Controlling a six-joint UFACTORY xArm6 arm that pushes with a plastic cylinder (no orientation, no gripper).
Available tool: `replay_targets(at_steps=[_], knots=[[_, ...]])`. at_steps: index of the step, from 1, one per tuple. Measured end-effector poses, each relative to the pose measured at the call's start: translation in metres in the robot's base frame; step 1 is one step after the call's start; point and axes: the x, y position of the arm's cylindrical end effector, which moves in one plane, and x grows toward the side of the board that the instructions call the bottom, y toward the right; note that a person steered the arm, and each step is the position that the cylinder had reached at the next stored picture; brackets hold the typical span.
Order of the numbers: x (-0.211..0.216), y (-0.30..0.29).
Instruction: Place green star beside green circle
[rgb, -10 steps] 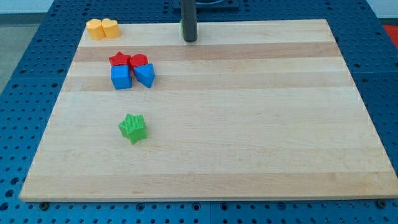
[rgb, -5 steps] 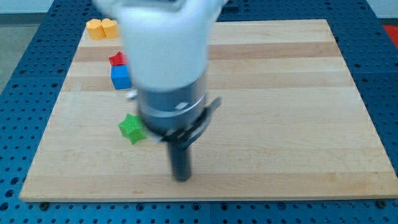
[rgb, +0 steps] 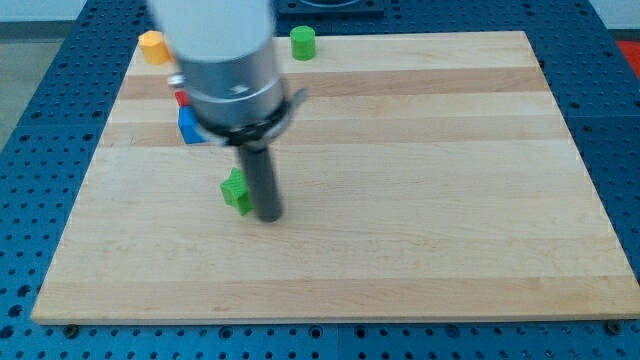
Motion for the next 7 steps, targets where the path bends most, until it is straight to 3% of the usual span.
replay_targets(at_steps=[1, 2, 3, 4, 6, 7], knots=[[0.017, 0.003], [0.053, -0.047], [0.043, -0.097], [-0.002, -0.093], [-0.048, 0.068], [-0.043, 0.074]])
